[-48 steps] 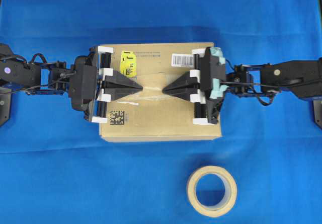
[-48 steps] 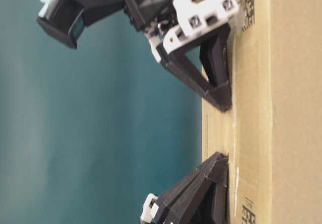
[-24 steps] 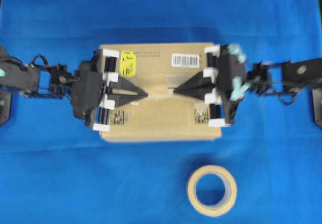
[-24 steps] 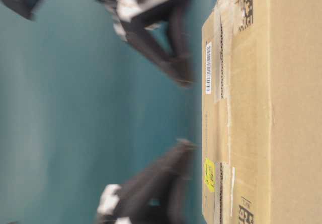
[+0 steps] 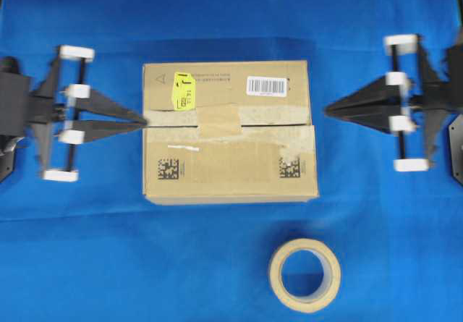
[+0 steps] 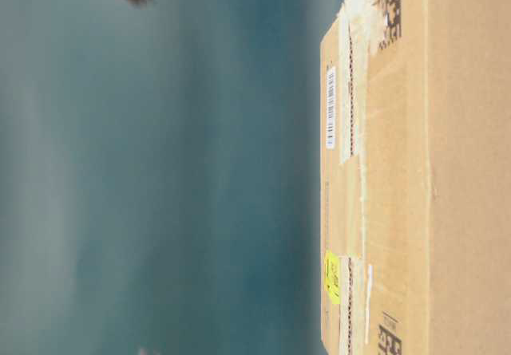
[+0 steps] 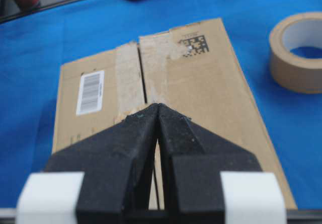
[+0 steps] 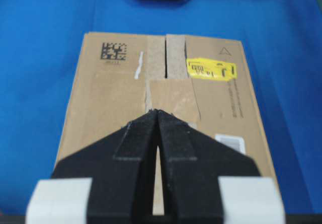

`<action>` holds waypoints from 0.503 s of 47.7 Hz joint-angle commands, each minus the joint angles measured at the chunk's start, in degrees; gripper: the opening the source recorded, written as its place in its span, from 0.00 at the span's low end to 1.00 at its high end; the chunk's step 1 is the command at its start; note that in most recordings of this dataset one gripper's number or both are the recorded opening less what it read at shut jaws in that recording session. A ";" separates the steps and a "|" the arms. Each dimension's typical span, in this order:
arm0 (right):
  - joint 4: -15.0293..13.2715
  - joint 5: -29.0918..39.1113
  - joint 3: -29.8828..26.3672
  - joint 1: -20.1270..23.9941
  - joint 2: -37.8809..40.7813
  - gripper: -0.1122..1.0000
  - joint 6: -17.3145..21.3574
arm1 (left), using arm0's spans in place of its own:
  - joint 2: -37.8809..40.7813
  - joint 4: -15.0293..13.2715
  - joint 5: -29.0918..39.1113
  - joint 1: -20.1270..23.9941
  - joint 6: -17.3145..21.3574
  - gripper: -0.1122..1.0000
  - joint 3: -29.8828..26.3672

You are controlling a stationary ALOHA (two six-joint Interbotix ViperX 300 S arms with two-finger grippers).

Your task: Apply tape along the seams of the closed cardboard box to seal it securely.

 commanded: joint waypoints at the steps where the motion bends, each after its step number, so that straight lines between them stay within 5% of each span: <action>1: -0.09 2.02 1.23 0.09 -4.39 0.10 0.00 | -5.27 -0.18 1.14 0.26 -2.11 0.10 1.76; 11: 0.00 5.10 7.82 0.09 -12.30 0.10 0.00 | -13.80 -0.18 4.39 0.26 -7.73 0.10 8.26; 24: 0.09 3.43 17.05 0.09 -16.87 0.10 0.70 | -20.74 -0.09 4.57 0.18 -8.61 0.10 16.17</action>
